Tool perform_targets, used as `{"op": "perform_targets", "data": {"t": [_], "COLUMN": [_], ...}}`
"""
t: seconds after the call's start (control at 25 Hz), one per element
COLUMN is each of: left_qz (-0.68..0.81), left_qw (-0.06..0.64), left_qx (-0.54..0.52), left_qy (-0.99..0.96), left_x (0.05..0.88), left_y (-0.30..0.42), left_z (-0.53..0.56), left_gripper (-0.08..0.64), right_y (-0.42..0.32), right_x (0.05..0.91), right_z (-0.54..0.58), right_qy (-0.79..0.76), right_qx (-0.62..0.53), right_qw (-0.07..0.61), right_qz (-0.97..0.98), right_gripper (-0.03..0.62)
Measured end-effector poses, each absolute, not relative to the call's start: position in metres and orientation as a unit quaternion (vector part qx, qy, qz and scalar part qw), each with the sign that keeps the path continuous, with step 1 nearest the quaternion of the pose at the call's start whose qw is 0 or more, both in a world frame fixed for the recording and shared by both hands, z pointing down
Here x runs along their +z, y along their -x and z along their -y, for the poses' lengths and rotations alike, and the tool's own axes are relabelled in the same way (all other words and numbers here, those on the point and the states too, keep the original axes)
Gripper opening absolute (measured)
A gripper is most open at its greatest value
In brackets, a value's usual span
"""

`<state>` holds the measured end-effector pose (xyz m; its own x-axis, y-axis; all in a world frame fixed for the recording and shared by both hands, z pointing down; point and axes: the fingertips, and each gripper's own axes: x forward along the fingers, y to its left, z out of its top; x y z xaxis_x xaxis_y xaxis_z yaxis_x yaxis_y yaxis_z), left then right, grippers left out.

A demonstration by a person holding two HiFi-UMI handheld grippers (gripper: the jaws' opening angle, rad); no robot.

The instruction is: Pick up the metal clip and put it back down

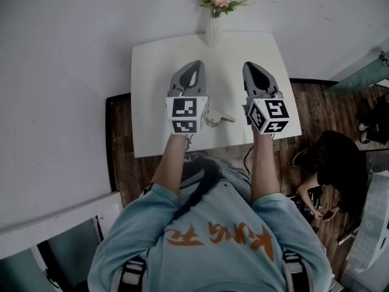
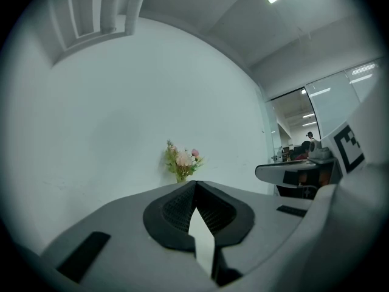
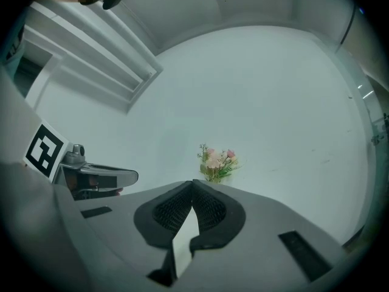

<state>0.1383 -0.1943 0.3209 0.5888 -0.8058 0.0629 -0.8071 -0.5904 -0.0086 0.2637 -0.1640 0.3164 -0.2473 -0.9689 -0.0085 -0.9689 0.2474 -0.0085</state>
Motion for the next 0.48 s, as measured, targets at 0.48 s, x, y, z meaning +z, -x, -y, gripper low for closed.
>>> {"op": "perform_targets", "data": {"t": [0.48], "left_qz": [0.441], "left_qw": [0.014], "left_qx": [0.03], "left_qy": [-0.897], "left_x": [0.3243], "left_y": [-0.1444], "left_z": [0.1971], "left_gripper": [0.025], "right_y": [-0.2691], "right_x": [0.3186], "right_z": [0.1649], "right_qy": [0.621], "right_qx": [0.002], "right_qw": [0.0], "right_qz": [-0.784], "right_gripper": [0.012]}}
